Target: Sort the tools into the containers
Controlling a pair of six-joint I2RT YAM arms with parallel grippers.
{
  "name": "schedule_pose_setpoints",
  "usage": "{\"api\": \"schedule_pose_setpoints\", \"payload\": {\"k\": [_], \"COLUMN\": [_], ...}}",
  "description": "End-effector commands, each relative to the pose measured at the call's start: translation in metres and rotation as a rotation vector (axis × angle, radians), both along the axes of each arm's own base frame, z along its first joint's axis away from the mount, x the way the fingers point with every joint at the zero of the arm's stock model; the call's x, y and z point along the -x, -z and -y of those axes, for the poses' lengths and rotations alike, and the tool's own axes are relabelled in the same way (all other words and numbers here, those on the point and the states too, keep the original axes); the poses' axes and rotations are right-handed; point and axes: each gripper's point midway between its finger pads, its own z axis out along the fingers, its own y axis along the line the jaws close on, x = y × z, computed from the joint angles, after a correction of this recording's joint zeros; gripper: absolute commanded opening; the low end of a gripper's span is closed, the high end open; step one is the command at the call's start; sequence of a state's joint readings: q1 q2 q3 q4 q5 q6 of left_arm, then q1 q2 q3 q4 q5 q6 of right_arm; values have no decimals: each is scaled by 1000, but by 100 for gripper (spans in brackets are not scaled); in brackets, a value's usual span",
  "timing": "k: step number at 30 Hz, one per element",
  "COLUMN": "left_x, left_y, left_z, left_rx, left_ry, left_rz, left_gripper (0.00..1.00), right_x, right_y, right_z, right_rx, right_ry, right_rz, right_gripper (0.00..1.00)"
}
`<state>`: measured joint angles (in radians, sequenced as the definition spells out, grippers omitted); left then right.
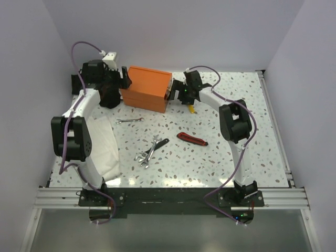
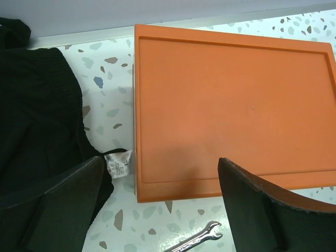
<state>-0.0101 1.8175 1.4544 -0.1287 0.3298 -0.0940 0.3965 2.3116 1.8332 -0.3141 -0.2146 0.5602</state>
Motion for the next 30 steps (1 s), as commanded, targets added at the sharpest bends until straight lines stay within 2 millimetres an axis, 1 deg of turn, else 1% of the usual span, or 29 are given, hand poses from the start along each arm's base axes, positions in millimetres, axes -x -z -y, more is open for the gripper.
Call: {"api": "schedule_pose_setpoints", "payload": {"k": [1, 2, 4, 5, 7, 8, 9, 14, 15, 16, 17, 18, 19, 20, 22, 23, 25, 28, 30], "left_x": [6, 6, 6, 5, 6, 6, 7, 6, 6, 5, 6, 5, 4, 6, 5, 3, 2, 0, -2], "left_y": [-26, -24, -20, -17, -16, -15, -15, -5, -3, -1, 2, 4, 4, 7, 10, 13, 16, 17, 15], "left_z": [8, 8, 10, 11, 15, 16, 19, 20, 21, 20, 19, 19, 19, 20, 21, 22, 22, 24, 25], "left_rx": [1, -3, -7, -10, -18, -23, -25, -35, -36, -35, -36, -35, -32, -41, -45, -43, -33, -17, -6], "left_ry": [23, 20, 21, 21, 29, 31, 35, 29, 27, 21, 11, 5, 0, -8, -9, -7, -17, -19, -21], "left_rz": [70, 63, 58, 54, 53, 51, 50, 29, 25, 23, 20, 19, 23, 19, 15, 4, -7, -9, -4], "left_gripper": [95, 95, 95, 96, 96, 96, 96, 96, 96, 96, 96, 95, 95, 95, 95, 95, 95, 95, 95], "right_x": [-14, -15, -17, -13, -18, -13, -15, -5, -5, 2, 3, 5, 12, 13, 20, 19, 25, 30, 31], "right_y": [-5, -5, 0, 5, 6, 10, 11, 10, 5, 11, 11, 4, 9, 9, 4, 1, -6, -10, -22], "right_z": [-3, -3, 3, 8, 21, 26, 37, 68, 73, 80, 90, 95, 102, 111, 124, 132, 141, 149, 150], "right_rx": [-32, -33, -3, 33, 99, 134, 178, 293, 294, 310, 317, 323, 342, 357, 381, 386, 404, 420, 426], "right_ry": [101, 107, 145, 157, 199, 204, 235, 281, 289, 296, 313, 316, 313, 322, 322, 331, 327, 303, 279], "right_rz": [1, -2, -9, -27, -12, -29, -17, -27, -21, -39, -47, -37, -52, -52, -50, -42, -30, -18, 13], "right_gripper": [97, 95, 92, 90, 89, 88, 88, 88, 88, 88, 88, 88, 88, 88, 89, 89, 89, 89, 89]}}
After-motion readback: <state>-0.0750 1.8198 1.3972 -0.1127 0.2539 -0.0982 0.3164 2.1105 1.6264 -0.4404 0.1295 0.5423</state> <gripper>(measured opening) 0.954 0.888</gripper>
